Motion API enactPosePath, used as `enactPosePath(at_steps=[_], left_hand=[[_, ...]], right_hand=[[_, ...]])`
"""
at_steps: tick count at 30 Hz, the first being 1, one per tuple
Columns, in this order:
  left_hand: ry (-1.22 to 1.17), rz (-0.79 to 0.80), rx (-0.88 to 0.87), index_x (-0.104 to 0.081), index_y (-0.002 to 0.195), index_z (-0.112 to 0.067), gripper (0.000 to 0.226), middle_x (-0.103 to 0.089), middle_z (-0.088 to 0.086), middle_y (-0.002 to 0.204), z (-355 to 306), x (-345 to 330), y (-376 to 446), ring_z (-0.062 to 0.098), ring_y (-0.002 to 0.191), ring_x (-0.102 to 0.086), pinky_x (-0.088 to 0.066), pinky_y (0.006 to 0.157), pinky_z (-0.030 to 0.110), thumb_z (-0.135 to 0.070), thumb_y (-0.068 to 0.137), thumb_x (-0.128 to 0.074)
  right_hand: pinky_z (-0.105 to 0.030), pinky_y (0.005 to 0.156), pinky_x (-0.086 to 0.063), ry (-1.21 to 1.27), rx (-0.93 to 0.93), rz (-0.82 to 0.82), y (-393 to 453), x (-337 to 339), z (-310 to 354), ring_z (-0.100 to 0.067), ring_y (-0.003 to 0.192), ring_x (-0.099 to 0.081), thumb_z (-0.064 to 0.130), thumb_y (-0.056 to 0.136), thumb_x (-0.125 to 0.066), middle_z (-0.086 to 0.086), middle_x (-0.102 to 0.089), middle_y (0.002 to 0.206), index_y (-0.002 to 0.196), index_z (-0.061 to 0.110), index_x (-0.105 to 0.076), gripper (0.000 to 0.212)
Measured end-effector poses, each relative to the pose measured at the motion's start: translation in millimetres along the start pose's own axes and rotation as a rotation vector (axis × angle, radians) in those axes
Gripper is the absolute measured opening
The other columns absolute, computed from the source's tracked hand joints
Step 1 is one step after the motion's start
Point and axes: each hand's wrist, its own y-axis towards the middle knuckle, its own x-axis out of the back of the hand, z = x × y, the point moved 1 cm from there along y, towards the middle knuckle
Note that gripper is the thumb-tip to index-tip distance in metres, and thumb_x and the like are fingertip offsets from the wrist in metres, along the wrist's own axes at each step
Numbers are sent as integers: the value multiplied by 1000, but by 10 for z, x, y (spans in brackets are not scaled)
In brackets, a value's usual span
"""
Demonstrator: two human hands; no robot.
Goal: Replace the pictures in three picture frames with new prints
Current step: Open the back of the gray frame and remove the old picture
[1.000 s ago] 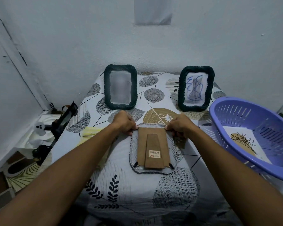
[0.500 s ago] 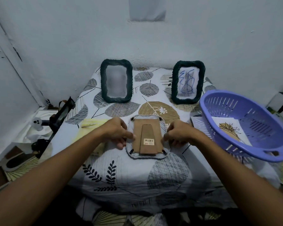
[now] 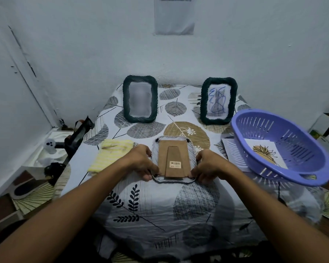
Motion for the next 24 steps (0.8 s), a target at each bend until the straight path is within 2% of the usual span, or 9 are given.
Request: enactPosePath(at_steps=[3,5,8,14,20,24], left_hand=[[7,-10,8,-37,118,-2,67,-68,31,78,-1,-6,27,31,49,-64,-59,53,41,11,66,-78],[4,-7,13,-38,118,-2,66,-68,32,82,1,-6,37,32,51,-64,-59,61,46,11,66,-78],[-28,-5,29,-40,118,-4,65,-69,27,75,18,7,39,31,52,-65,-59,69,49,11,68,-78],[-87,0,29,-42,119,-5,65,-67,22,66,31,9,-2,27,46,-64,-59,58,42,9,68,-79],[-110,-2,26,-43,119,-5,63,-67,23,70,43,25,-9,26,47,-65,-59,52,37,10,69,-78],[-131,-1,33,-44,121,-5,64,-66,25,71,63,33,15,26,47,-66,-57,46,33,12,69,-76]], right_hand=[[-32,49,-57,4,-13,4,10,-9,8,-26,58,-68,-2,76,-76,-22,-72,83,90,-2,-58,23],[-30,46,-54,7,-26,5,17,-16,12,-24,56,-67,-2,77,-75,-20,-72,82,91,-3,-58,22],[-29,46,-55,18,-41,8,20,-28,21,-24,56,-67,-4,78,-73,-19,-72,81,91,-4,-59,19],[-31,47,-56,51,-67,-11,-19,-47,38,-24,52,-67,-7,80,-69,-18,-69,71,81,-2,-59,12],[-29,43,-54,65,-84,-20,-34,-52,28,-23,48,-65,-7,84,-66,-14,-67,63,74,-2,-58,13],[-32,45,-56,105,-99,-3,-22,-40,11,-27,53,-63,-10,86,-60,-22,-65,73,76,-1,-50,17]])
